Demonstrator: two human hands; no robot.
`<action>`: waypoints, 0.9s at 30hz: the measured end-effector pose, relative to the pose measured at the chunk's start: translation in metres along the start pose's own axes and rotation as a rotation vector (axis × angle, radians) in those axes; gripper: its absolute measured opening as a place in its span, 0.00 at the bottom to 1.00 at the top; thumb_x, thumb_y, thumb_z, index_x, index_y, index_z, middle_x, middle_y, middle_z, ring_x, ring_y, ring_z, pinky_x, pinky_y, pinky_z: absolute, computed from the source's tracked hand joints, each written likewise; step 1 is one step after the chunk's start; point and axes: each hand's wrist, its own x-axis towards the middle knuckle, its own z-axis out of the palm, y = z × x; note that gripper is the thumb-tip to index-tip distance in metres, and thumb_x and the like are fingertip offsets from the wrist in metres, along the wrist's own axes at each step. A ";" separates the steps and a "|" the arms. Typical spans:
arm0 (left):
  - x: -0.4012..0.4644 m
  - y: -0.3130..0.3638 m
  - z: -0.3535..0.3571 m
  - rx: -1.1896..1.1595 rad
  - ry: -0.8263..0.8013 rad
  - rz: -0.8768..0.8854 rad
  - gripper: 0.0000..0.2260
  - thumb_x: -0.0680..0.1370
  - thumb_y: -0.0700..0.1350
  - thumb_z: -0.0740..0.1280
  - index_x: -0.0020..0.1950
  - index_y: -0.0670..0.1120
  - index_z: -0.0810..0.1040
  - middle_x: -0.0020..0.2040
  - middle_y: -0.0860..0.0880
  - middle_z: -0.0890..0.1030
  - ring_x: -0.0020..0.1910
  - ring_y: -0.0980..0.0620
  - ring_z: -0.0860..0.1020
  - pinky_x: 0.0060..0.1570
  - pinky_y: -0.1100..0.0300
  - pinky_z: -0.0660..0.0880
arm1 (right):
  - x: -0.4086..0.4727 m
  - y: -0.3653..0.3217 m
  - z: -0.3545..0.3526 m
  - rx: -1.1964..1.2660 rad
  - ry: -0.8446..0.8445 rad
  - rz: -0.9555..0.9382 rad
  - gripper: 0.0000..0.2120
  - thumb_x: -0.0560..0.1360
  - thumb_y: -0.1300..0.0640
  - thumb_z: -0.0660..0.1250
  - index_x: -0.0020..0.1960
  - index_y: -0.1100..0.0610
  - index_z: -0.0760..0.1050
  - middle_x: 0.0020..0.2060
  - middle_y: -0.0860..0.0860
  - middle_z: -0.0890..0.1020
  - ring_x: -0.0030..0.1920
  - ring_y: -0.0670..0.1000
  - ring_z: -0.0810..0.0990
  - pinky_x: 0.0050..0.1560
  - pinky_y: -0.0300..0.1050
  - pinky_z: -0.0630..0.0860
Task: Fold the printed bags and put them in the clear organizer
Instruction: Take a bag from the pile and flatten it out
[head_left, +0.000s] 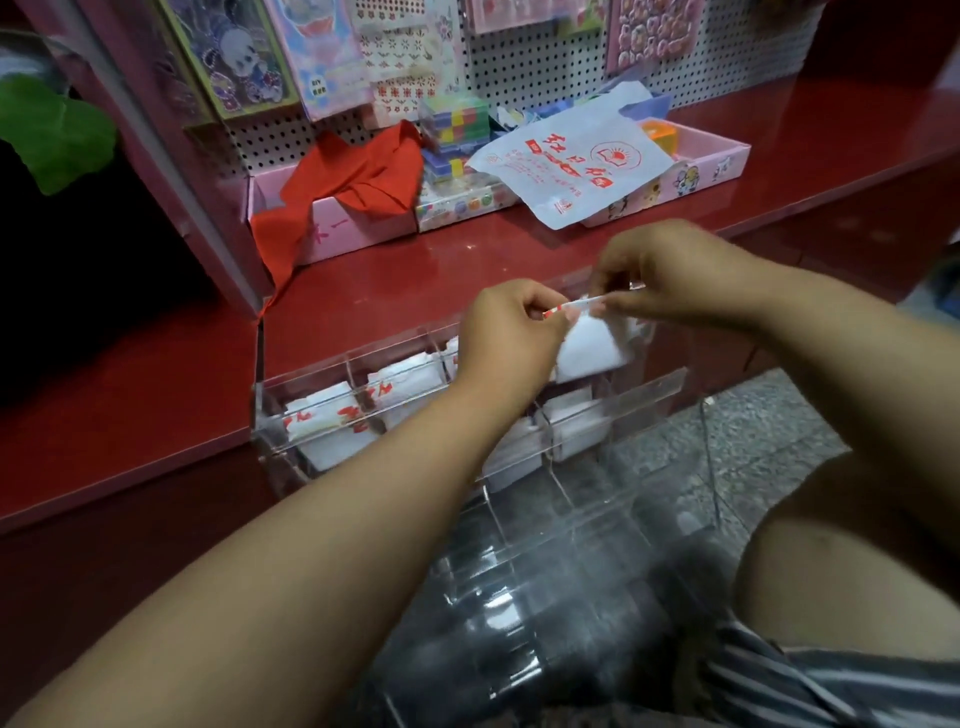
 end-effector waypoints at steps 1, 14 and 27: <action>0.003 -0.002 0.009 0.036 -0.009 -0.004 0.07 0.72 0.43 0.74 0.35 0.51 0.81 0.34 0.50 0.82 0.35 0.47 0.80 0.38 0.54 0.77 | -0.001 0.009 -0.002 -0.052 -0.002 -0.022 0.04 0.71 0.59 0.73 0.43 0.59 0.81 0.37 0.52 0.80 0.39 0.54 0.77 0.41 0.50 0.74; 0.009 -0.033 0.086 0.239 -0.118 -0.058 0.10 0.74 0.42 0.71 0.35 0.52 0.76 0.37 0.55 0.84 0.43 0.51 0.82 0.45 0.54 0.77 | -0.014 0.079 0.034 -0.428 -0.053 -0.097 0.14 0.50 0.62 0.82 0.30 0.53 0.79 0.30 0.54 0.77 0.33 0.58 0.79 0.38 0.45 0.65; 0.012 -0.047 0.091 0.485 -0.365 0.025 0.12 0.82 0.49 0.63 0.41 0.50 0.81 0.40 0.48 0.82 0.49 0.42 0.80 0.46 0.51 0.77 | -0.029 0.096 0.054 -0.545 -0.027 -0.136 0.09 0.57 0.58 0.78 0.30 0.56 0.78 0.33 0.53 0.78 0.40 0.58 0.79 0.39 0.45 0.57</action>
